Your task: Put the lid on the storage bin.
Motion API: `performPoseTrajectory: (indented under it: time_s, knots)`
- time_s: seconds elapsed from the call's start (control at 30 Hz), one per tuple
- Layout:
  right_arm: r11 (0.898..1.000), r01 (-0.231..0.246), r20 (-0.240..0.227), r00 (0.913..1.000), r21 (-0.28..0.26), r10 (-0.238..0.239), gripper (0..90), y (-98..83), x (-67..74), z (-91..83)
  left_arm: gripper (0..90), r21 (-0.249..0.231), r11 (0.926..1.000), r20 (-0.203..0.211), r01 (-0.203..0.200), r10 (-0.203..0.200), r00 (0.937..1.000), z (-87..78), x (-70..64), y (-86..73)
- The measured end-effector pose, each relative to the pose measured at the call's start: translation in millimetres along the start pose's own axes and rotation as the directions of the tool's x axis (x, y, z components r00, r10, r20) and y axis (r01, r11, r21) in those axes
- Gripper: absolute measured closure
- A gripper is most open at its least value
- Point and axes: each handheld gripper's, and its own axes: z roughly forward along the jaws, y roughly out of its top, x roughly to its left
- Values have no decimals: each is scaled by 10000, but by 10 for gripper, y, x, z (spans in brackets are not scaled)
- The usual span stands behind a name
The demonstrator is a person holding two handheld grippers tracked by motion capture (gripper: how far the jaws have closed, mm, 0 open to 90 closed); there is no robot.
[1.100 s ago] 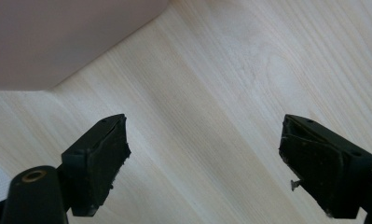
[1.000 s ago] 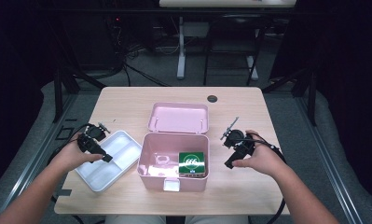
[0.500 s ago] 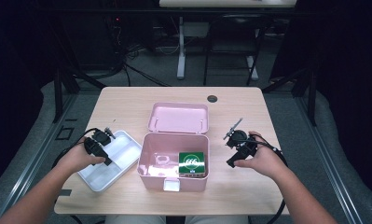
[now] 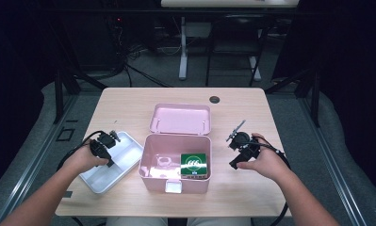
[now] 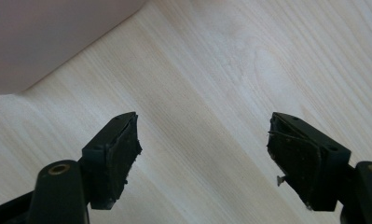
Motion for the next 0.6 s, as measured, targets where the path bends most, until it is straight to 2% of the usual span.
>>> performPoseTrajectory:
  time_s: [0.17,0.23,0.47,0.6]
  knots:
    - [10000,3,-92,10000,8,-3,241,-14,-1,19,717,111,9997,32,207,-207,9998,27,14,13]
    - [10000,-49,-77,10000,39,50,241,-22,-6,26,713,144,9998,-80,143,-142,9999,39,19,16]
    - [9999,-128,-157,9998,35,128,241,-42,-16,54,741,100,9995,266,308,-310,9992,54,23,7]
    - [10000,-98,-191,9998,6,98,242,-50,-10,72,740,110,9997,212,227,-230,9995,53,20,12]
